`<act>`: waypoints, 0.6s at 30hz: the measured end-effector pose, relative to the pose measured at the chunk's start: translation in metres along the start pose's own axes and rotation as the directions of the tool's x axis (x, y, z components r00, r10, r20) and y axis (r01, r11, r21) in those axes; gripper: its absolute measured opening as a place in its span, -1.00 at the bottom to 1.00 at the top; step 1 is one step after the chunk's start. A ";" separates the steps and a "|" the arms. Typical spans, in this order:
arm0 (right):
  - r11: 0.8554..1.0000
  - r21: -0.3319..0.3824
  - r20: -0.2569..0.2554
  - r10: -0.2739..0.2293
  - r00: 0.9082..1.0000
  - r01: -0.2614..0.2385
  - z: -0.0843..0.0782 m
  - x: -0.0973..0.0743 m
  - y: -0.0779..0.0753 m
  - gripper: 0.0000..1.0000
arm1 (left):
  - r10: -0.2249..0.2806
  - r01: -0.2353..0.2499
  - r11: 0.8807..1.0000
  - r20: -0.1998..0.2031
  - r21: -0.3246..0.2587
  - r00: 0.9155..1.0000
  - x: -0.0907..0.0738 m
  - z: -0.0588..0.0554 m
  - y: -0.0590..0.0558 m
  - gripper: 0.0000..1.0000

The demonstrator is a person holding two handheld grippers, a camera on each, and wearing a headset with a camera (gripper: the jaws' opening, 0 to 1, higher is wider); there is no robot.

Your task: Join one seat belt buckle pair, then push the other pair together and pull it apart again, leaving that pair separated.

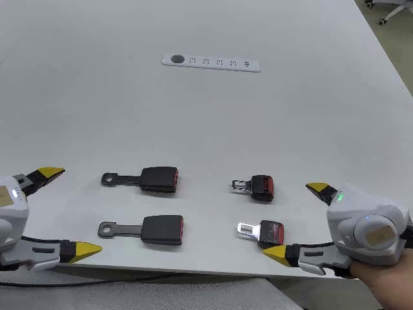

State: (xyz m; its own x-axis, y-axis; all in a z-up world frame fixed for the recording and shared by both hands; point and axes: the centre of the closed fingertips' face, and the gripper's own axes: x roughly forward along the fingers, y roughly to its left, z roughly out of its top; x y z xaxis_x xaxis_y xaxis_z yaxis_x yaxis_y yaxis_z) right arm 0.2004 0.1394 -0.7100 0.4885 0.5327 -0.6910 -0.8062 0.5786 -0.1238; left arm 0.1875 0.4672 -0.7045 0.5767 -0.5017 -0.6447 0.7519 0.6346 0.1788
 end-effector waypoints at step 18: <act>1.000 0.003 0.002 0.015 1.000 -0.015 -0.001 0.004 0.007 0.79 | 0.009 -0.009 1.000 -0.016 0.013 1.000 -0.001 -0.001 -0.001 0.88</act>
State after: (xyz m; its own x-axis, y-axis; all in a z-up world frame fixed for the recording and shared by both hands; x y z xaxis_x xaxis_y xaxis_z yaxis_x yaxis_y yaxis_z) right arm 0.1968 0.1452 -0.7143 0.4774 0.5423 -0.6914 -0.8123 0.5724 -0.1119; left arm 0.1866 0.4674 -0.7047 0.5785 -0.4865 -0.6548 0.7508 0.6314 0.1942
